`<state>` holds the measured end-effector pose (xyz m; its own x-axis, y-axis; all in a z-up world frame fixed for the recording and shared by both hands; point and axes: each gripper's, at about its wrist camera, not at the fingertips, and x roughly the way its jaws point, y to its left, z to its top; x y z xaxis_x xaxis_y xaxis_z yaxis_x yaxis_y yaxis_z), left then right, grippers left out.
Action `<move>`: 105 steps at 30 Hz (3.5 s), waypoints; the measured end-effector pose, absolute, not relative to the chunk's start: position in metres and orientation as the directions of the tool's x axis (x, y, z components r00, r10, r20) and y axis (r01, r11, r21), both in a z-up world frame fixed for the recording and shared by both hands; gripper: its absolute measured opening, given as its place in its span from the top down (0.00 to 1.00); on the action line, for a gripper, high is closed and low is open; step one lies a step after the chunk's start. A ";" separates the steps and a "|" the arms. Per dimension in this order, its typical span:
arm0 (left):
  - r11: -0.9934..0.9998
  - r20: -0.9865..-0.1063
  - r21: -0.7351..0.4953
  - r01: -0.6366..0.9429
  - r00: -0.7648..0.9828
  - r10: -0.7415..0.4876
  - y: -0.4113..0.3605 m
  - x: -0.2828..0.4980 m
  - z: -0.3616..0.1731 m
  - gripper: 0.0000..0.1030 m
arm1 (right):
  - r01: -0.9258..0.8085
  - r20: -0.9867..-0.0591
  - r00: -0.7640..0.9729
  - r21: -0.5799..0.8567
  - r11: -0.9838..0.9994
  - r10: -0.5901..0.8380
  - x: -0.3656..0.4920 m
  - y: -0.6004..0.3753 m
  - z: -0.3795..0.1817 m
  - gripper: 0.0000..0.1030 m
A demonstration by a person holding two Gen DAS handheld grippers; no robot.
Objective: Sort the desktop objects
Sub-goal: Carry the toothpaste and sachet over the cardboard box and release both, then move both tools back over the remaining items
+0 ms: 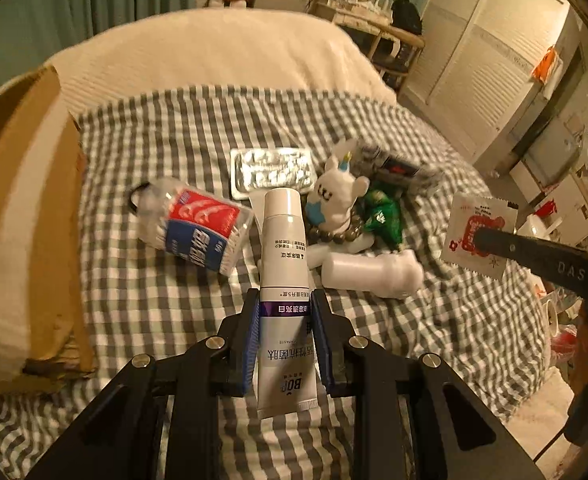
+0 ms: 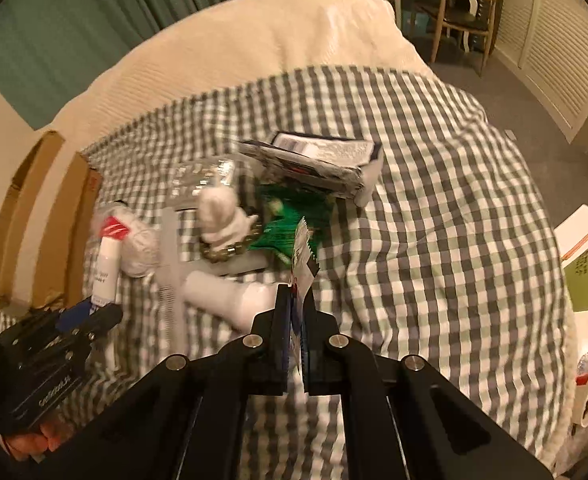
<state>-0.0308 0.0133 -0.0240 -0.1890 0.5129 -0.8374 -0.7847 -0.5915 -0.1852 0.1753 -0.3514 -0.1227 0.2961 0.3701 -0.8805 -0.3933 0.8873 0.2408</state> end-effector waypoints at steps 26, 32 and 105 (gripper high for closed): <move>-0.801 -0.650 -0.224 -0.556 -0.527 0.548 -0.173 -0.133 0.115 0.76 | -0.736 -0.743 0.313 0.204 0.646 0.591 0.044 -0.170 0.066 0.97; -0.836 -0.664 -0.176 -0.519 -0.565 0.490 -0.189 -0.167 0.089 0.76 | -0.801 -0.753 0.265 0.176 0.572 0.602 0.044 -0.104 0.062 0.97; -0.746 -0.807 0.029 -0.665 -0.456 0.375 -0.002 -0.046 0.007 0.07 | -0.457 -0.801 0.447 0.179 0.871 0.399 0.101 -0.324 -0.044 0.59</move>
<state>-0.0463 -0.0024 0.0072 -0.4561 0.3754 -0.8069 -0.6649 -0.7464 0.0286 0.1009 -0.3240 -0.0442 0.4469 0.3985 -0.8009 -0.4571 0.8713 0.1785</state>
